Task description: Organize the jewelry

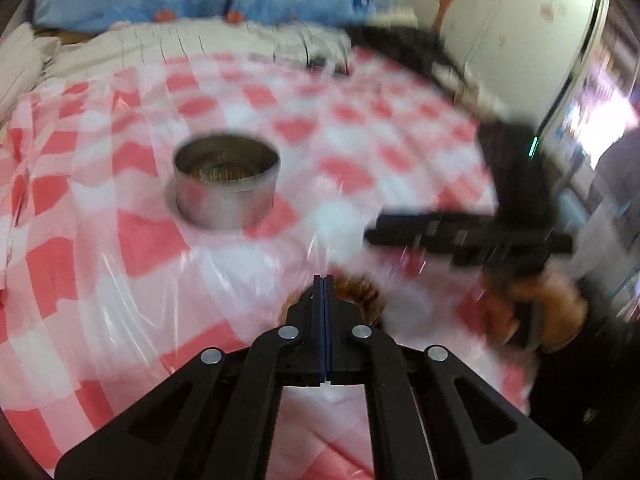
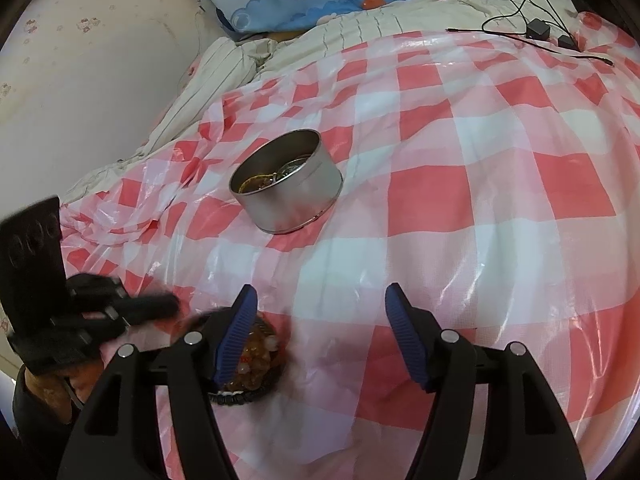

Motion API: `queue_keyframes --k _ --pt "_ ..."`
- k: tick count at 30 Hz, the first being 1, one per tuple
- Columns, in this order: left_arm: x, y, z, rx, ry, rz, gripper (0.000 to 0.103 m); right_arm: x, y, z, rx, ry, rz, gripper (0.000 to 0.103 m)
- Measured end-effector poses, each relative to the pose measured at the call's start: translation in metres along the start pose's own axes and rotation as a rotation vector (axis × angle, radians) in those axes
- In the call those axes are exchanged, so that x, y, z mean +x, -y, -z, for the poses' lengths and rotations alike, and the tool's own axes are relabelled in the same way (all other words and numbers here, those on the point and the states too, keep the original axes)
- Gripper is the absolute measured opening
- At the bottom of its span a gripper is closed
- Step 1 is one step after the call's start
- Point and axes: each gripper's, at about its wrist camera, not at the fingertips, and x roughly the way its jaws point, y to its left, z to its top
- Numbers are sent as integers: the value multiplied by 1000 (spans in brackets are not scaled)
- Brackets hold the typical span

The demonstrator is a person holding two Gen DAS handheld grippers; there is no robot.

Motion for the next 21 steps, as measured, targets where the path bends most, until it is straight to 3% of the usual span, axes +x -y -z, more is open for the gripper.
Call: queue_keyframes --k 3,7,8,9,11,12,16,18,19,21 --pt "-15 -11 -4 -47 52 2 0 1 -7 0 -43 -14 -2 65" --pt "-2 -9 0 -28 -33 19 1 5 -10 2 -62 -24 26 65" --pt "4 -3 1 -4 -61 17 8 5 -8 2 -57 -24 26 66" --pt "10 4 4 26 -90 21 26 5 -7 1 -52 -23 28 66" --pt "20 21 9 110 -123 2 50 3 -4 1 -43 -18 30 66" --pt "23 28 12 157 -132 -15 51 2 -3 0 -39 -16 30 66" --pt "40 47 21 282 -161 -93 50 2 -1 -1 -27 -15 19 66" --pt "49 55 26 344 -195 -134 17 2 -1 0 -29 -18 18 66" --pt "53 58 28 368 -214 -163 10 3 -1 0 -28 -19 17 66" --pt "52 58 29 373 -224 -164 7 2 -1 0 -25 -16 19 67"
